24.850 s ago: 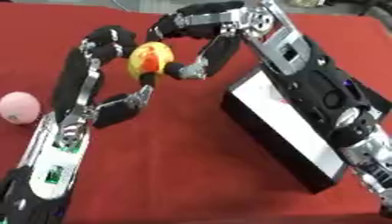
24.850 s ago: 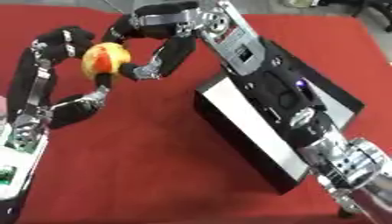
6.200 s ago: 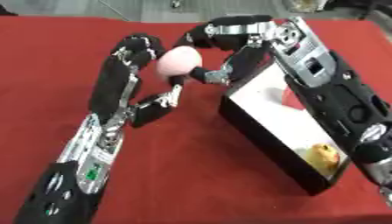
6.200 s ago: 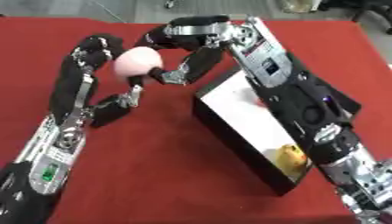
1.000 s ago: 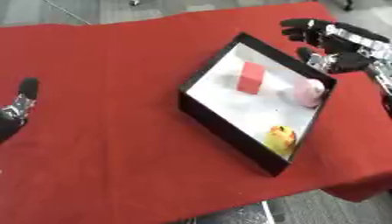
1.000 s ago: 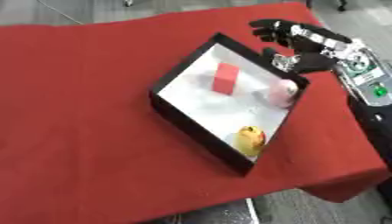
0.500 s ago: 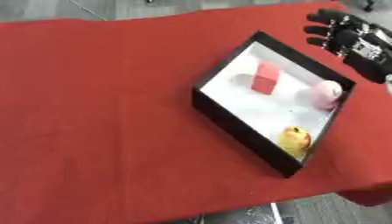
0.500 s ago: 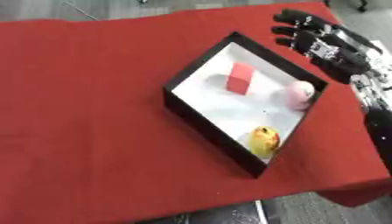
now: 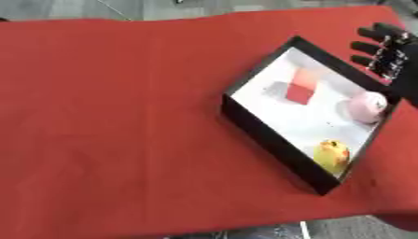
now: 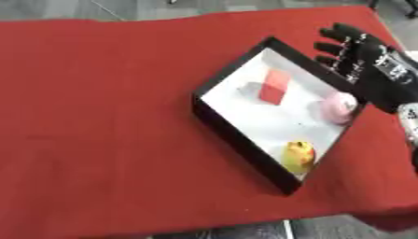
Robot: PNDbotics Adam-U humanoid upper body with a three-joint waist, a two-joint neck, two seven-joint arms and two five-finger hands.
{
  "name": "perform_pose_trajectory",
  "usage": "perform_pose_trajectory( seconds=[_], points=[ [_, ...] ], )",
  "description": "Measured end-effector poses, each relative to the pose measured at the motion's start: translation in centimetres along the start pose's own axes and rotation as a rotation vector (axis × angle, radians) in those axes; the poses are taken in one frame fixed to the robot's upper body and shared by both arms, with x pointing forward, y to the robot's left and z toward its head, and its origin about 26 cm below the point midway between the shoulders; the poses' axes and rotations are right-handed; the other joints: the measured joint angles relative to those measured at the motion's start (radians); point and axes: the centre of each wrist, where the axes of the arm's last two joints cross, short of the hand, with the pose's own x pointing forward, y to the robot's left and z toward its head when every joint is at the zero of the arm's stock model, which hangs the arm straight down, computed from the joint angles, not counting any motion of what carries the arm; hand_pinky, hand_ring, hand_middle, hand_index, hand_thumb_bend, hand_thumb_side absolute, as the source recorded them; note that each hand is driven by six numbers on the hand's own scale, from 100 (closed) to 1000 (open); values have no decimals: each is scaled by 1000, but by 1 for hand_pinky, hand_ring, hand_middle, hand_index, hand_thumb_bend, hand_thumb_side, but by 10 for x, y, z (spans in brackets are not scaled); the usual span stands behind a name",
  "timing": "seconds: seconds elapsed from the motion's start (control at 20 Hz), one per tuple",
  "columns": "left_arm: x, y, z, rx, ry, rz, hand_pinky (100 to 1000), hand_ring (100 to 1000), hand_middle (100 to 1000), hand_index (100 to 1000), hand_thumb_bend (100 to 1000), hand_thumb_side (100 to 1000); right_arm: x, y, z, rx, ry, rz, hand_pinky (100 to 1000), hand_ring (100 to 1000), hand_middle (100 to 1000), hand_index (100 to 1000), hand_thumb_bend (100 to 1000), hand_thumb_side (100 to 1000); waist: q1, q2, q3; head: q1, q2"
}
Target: Pick up the objects with one hand, pass them to the other hand, and then place them into the box on the other side of the table.
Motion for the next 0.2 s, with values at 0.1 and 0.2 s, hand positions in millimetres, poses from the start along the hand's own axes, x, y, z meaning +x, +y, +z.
perform_pose_trajectory(
  seconds=[0.1,0.2],
  points=[
    [-3,6,3,17,20,27,976,822,671,844,232,831,-1,3,3,-27,-20,10,1000,1000,1000,1000,100,533,0,0,4,10,0],
    [-5,9,4,27,29,50,981,838,689,856,212,849,-3,5,3,-50,-30,15,1000,1000,1000,1000,100,538,0,0,7,17,0]
  ],
)
